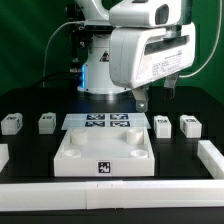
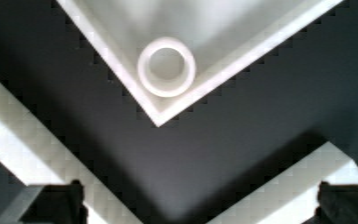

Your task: Assemble one leg

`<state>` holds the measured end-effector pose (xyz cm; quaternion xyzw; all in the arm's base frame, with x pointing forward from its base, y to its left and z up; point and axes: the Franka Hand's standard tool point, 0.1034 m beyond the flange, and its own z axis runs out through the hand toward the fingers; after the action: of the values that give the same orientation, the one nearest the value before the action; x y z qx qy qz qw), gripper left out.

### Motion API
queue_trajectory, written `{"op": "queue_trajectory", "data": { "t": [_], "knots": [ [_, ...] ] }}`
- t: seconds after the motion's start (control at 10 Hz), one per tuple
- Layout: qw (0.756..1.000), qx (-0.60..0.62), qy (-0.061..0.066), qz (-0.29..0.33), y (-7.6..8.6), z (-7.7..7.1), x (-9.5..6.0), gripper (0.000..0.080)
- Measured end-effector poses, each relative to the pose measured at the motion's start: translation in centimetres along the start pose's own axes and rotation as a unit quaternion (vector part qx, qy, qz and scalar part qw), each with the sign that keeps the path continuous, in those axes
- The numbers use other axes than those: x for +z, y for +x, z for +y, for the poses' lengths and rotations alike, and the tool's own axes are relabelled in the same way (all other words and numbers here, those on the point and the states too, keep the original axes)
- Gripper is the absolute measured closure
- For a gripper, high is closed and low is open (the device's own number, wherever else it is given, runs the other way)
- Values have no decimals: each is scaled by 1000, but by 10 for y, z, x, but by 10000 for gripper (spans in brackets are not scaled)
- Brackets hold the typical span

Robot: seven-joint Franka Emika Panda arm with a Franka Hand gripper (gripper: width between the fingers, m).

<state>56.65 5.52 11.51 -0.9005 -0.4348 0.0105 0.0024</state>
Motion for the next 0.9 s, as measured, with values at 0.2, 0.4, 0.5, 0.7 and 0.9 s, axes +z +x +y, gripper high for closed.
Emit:
{"op": "queue_trajectory", "data": {
  "t": [0.2,0.4,0.5,0.7,0.9],
  "knots": [
    [1000,0,0,0,0,0,0,150],
    [1000,-3,0,1,-2,-3,4,150],
    [1000,-15,4,-3,-8,-8,8,150],
    [998,-56,13,-11,-22,-13,15,150],
    [997,-68,19,-16,-31,-15,19,150]
  ]
}}
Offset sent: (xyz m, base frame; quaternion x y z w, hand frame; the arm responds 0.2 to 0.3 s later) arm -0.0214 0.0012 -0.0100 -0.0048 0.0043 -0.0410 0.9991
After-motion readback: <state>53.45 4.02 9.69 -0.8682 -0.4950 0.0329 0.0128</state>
